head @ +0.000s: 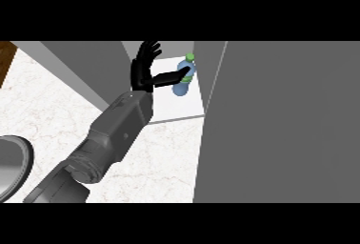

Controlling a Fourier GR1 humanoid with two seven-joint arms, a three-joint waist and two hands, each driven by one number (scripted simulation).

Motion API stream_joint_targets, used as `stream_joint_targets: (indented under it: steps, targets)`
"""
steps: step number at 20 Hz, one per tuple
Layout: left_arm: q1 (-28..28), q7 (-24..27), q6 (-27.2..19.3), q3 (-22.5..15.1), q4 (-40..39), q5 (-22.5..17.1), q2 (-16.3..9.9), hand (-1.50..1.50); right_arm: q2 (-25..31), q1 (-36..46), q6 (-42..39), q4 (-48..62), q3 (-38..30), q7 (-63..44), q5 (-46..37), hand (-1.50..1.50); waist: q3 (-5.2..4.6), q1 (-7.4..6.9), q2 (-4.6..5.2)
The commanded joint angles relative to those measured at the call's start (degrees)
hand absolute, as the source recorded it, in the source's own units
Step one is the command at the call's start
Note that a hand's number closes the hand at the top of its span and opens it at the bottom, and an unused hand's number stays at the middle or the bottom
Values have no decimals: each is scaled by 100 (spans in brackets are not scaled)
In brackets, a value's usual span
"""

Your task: Pick up the bottled water, place it into the cabinet and close the cabinet

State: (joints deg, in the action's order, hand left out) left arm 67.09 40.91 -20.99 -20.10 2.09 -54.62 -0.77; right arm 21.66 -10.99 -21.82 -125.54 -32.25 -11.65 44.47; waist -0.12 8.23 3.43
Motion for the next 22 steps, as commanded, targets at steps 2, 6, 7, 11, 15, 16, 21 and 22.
stream_joint_targets:
  steps: [2,6,7,11,15,16,21,22]
  targets:
    - [25,104,-31,35,-109,3,-26,-150,60,42,-87,109,-57,34,-4,-150,1,17,15]
    - [101,134,-81,-22,-159,78,-5,-150,54,-12,-194,89,-29,30,41,-150,3,45,-8]
    - [194,127,-209,-69,-195,127,24,-150,55,108,-168,101,92,35,-77,-150,2,36,48]
    - [339,119,-250,-137,-175,213,73,-150,61,52,-153,-33,36,-19,67,-150,0,102,-10]
    - [347,206,72,-627,-204,721,73,-150,82,180,-144,123,57,24,-96,-150,9,42,11]
    - [343,226,172,-592,-189,694,41,-150,30,80,-61,-132,72,-63,-21,-150,-1,30,-39]
    - [455,485,404,-447,58,594,76,150,-114,92,-58,-68,132,28,-245,-150,4,-140,-89]
    - [277,661,361,-394,122,546,76,150,-91,-10,-78,-226,155,-72,-173,-150,1,-77,-99]
